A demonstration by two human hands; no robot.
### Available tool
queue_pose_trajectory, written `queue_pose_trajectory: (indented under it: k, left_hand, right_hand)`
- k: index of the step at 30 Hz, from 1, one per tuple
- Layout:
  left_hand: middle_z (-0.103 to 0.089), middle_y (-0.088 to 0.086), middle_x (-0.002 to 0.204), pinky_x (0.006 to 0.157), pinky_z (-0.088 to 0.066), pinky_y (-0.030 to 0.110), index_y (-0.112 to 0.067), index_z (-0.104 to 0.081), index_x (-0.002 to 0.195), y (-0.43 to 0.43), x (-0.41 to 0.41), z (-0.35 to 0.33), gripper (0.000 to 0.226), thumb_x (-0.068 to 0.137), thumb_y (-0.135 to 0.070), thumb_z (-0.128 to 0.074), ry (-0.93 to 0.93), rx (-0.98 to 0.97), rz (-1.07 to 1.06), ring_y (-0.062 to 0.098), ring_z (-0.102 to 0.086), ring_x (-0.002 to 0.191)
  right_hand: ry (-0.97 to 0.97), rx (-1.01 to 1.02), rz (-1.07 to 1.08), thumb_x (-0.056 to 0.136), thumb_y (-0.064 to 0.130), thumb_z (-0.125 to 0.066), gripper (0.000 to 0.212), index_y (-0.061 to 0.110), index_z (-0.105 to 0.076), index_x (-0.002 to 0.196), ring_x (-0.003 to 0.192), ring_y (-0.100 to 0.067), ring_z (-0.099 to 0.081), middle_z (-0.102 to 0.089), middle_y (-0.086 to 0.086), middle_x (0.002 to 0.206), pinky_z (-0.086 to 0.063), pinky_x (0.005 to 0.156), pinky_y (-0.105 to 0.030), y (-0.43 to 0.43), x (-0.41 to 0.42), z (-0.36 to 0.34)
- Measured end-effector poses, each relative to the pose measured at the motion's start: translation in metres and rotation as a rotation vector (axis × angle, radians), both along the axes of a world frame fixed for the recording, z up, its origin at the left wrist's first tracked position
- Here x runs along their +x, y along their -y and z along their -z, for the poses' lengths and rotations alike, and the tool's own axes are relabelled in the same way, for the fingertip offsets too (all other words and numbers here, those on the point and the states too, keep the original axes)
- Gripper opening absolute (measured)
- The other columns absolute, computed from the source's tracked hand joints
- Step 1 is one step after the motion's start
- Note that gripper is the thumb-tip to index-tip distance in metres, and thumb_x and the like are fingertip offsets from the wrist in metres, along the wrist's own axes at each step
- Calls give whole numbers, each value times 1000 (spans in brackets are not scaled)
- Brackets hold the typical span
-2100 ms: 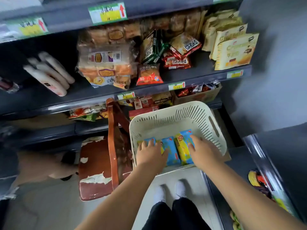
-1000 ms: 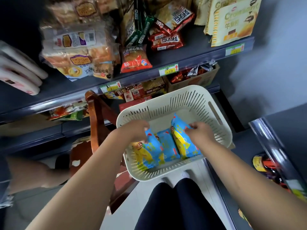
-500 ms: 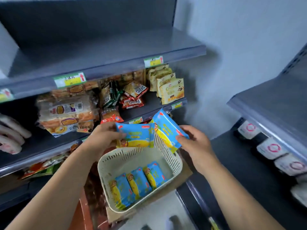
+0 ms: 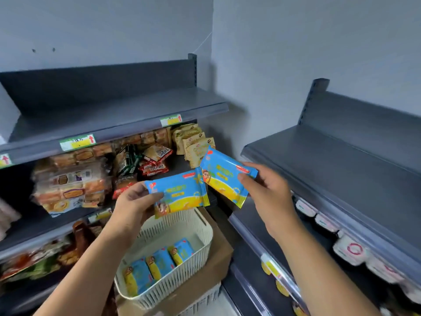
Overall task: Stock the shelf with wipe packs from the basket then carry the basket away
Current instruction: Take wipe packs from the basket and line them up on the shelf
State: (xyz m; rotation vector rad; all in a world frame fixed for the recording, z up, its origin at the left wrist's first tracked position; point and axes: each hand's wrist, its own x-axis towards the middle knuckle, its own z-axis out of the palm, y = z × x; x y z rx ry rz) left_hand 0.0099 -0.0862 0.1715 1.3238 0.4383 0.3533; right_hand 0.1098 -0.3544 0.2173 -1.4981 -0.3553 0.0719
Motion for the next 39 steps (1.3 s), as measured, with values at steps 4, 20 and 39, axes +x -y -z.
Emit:
queue_pose_trajectory:
  k: [4,20,39]
  left_hand:
    - [-78,20,100,63,-63,31,2,-68,107,56,-6,-12,17,91,6,-65,35,-3,57,30,-77,80]
    - [-72,23,103,66,-62,31,-14,-70,80,374,29,-84,20,89,4,-67,227,34,721,31,-73,84]
    - [-60,-18,51,51,-43,12,-22,-55,68,783,-8,-139,38,89,4,-74,369,343,1102,-5,-56,49]
  right_hand:
    - [32,-41,76,96,6,-67,23,24,-76,106,87,-8,-72,-78,3,95,-57,74,-25,57,-22,-12]
    - [161,-42,784,95,6,-68,25,29,-75,99,88,-9,-72,-78,4,94,-60,81,-32,351,-171,-79]
    - [284,-135,1412,96,15,-65,12,18,-73,103,79,-13,-69,-73,0,90,-59,62,-26,688,-247,-132]
